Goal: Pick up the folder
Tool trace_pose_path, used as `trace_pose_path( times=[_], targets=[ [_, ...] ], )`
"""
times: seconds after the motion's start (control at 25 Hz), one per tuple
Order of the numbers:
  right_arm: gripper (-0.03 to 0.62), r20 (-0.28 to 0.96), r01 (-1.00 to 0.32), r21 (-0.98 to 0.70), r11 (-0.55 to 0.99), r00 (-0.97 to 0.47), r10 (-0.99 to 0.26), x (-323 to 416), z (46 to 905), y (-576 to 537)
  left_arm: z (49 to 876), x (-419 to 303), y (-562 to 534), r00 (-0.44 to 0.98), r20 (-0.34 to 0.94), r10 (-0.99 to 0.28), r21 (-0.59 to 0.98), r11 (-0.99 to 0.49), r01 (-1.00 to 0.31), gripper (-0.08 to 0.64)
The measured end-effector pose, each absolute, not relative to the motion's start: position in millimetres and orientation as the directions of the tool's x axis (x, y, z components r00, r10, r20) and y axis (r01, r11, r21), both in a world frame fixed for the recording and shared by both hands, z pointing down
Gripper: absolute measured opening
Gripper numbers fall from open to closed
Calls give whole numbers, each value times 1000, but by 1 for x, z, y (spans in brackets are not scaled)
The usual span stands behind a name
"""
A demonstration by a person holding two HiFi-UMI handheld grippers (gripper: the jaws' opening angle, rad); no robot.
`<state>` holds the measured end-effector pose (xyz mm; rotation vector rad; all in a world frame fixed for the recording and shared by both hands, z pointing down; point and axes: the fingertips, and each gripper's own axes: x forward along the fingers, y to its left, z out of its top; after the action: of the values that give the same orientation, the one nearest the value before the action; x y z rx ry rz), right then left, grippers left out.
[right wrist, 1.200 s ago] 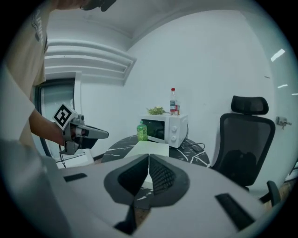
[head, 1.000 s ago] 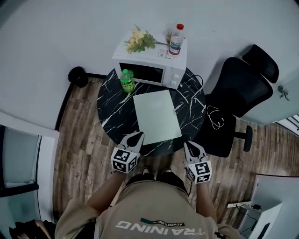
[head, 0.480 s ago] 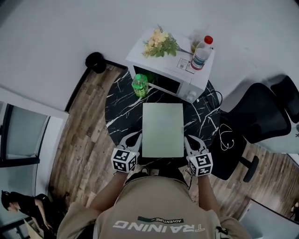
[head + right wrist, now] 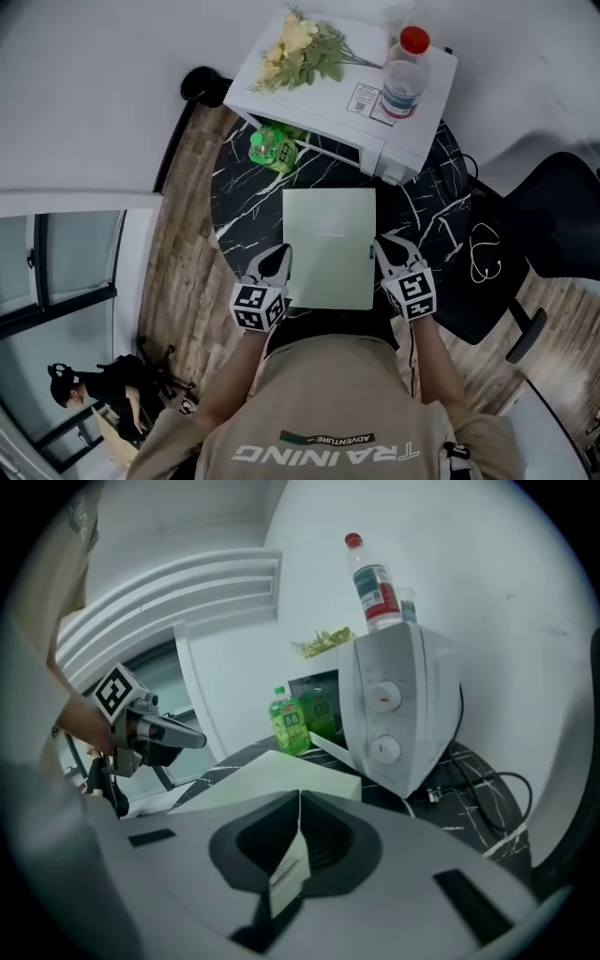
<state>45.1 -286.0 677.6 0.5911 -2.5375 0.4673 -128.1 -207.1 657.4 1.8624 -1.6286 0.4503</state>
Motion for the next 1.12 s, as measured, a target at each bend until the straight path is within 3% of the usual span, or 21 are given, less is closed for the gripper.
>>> trace_pose_path(
  times=[0.24,0.52,0.56,0.6,0.64,0.76,0.96,1.12],
  targets=[
    [9,511,-507,-418,754,-817,-266,51,702,-292,678,-121,-208,198,678,-708,262,-19,-965,6],
    [12,563,-540,-430,723,-787,-253,59,708,-292,693,-143,-200,191,698,-690,243,-22,-970,6],
    [40,568,-546,-450,706,-785,-245,58,709,-291,698,-145,-200,207,698,-686,253,-34,-967,6],
    [124,575,-554,-473,685,-783,-236,56,711,-289,702,-146,-200,232,697,-678,270,-51,-961,6],
    [168,583,-561,-497,661,-781,-224,54,713,-283,706,-145,-197,265,697,-667,295,-70,-953,6],
    [193,610,-594,-543,593,-765,-207,47,720,-262,716,-150,-187,341,682,-647,373,-94,-923,12],
    [227,664,-627,-601,496,-737,-128,45,743,-253,735,-160,-186,405,655,-638,528,3,-849,165],
    [236,709,-675,-621,398,-701,-81,57,762,-241,752,-156,-168,494,638,-590,666,100,-739,227]
  ],
)
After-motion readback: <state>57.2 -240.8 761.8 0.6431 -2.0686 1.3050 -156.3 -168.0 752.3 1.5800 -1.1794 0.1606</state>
